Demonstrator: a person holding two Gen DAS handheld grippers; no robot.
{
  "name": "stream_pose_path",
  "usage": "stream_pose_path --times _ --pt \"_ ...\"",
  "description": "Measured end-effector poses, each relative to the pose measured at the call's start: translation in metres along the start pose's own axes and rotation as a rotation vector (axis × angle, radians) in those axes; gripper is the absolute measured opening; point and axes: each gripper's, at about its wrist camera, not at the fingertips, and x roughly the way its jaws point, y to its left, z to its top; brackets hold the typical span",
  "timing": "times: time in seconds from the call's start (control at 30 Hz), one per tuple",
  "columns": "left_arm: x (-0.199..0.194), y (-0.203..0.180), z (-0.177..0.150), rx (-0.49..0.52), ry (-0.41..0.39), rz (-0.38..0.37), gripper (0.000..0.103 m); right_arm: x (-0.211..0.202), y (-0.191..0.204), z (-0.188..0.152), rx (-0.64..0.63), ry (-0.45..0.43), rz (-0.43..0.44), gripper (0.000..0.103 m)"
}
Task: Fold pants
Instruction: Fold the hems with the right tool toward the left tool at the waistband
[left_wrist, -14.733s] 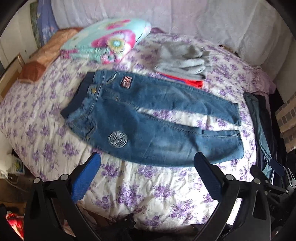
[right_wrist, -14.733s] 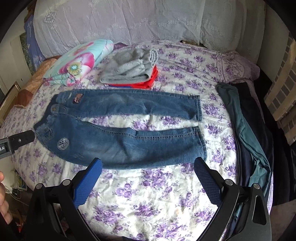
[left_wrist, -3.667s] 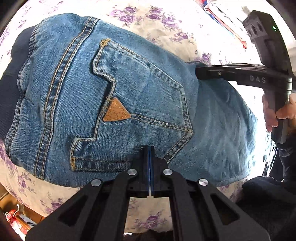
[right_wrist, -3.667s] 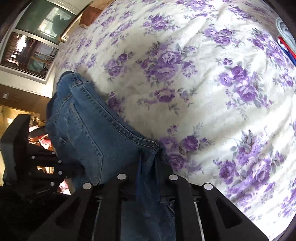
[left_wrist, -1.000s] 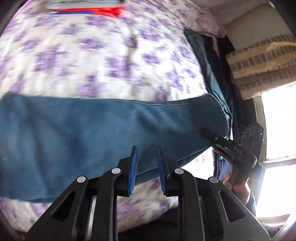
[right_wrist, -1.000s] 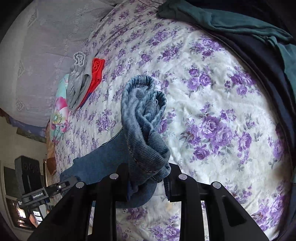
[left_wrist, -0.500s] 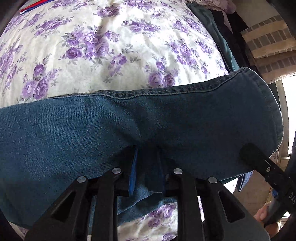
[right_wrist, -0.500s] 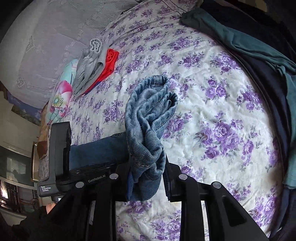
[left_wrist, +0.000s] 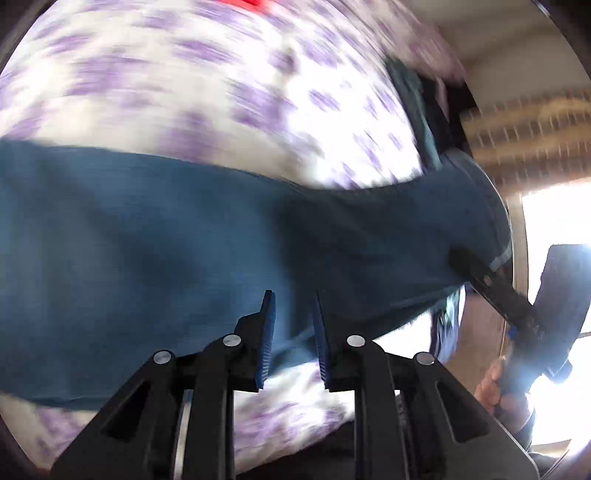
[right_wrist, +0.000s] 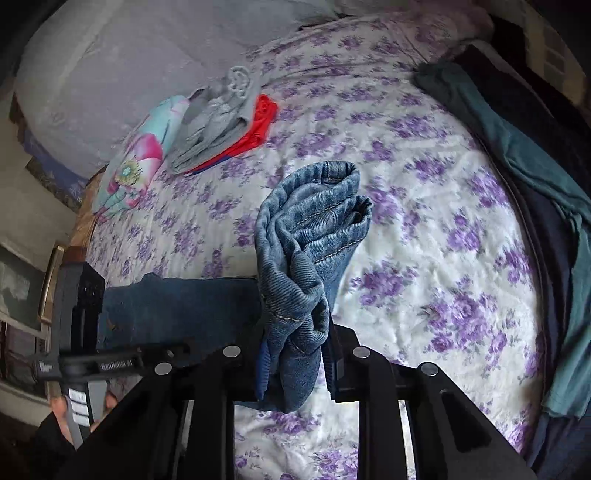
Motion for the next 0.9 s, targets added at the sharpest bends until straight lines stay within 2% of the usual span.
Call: stream_pose_path --times 0.07,0.13,0.2,0.33,0.4,0.5,0.57,0.63,0.73,0.8,0.9 --pt "-0.043 0.053 -0.004 -0.118 -0.1 0.09 0.019 -0.003 0.033 0.006 -0.104 -0.001 0.039 0.024" --pt "-0.085 0.109 -0.015 -0.245 -0.182 0.153 0.019 -0.001 0.071 0.012 -0.205 0.011 0.114 0.023" --pt "-0.113 0.15 -0.025 -0.333 -0.237 0.19 0.019 0.009 0.113 0.013 -0.335 0.033 0.169 0.023" --pt "-0.131 0.205 -0.038 -0.424 -0.252 0.28 0.019 0.065 0.188 -0.006 -0.537 0.135 0.2 0.023" --pt "-0.126 0.216 -0.041 -0.457 -0.256 0.241 0.019 0.104 0.216 -0.028 -0.64 0.207 0.191 0.023" --pt "-0.12 0.217 -0.039 -0.449 -0.277 0.255 0.019 0.159 0.239 -0.062 -0.732 0.335 0.124 0.024" --pt "-0.121 0.214 -0.039 -0.431 -0.275 0.273 0.019 0.176 0.242 -0.072 -0.738 0.381 0.1 0.035" --pt "-0.118 0.211 -0.038 -0.421 -0.272 0.273 0.019 0.173 0.248 -0.07 -0.725 0.414 0.163 0.066" --pt "-0.119 0.217 -0.039 -0.426 -0.273 0.254 0.019 0.164 0.256 -0.07 -0.731 0.462 0.194 0.07" --pt "-0.12 0.219 -0.039 -0.429 -0.271 0.245 0.019 0.154 0.257 -0.063 -0.69 0.501 0.255 0.07" --pt "-0.121 0.221 -0.039 -0.42 -0.266 0.241 0.019 0.133 0.26 -0.048 -0.681 0.47 0.297 0.07"
